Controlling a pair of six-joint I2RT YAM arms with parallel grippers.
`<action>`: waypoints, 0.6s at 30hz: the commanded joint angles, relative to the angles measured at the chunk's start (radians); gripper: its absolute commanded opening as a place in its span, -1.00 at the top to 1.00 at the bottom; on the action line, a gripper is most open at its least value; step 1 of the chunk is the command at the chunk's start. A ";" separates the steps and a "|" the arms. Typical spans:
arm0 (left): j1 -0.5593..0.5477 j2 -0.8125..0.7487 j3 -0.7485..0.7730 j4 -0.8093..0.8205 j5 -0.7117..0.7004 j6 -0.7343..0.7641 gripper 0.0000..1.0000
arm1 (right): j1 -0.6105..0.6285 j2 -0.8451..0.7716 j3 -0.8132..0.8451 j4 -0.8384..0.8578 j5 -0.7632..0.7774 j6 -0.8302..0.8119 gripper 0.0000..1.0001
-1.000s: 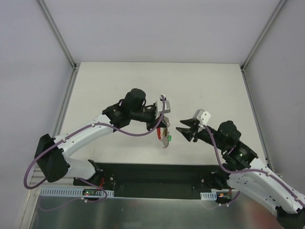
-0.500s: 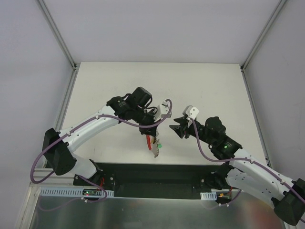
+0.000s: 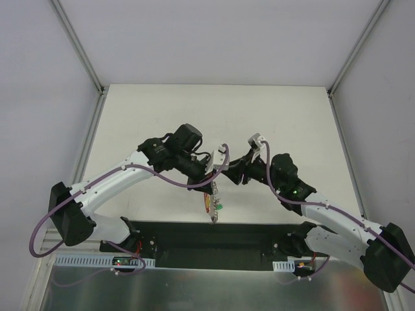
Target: Remove the keys from the keyring
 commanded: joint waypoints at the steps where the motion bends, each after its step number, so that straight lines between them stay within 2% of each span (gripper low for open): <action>1: -0.011 -0.071 -0.034 0.080 0.026 0.033 1.00 | -0.009 0.026 0.058 0.110 -0.085 0.247 0.09; 6: -0.013 -0.106 -0.060 0.097 -0.015 0.044 1.00 | -0.012 0.075 0.086 0.106 -0.180 0.390 0.08; 18: -0.019 -0.125 -0.060 0.107 -0.072 0.068 1.00 | 0.020 0.135 0.135 0.075 -0.199 0.402 0.08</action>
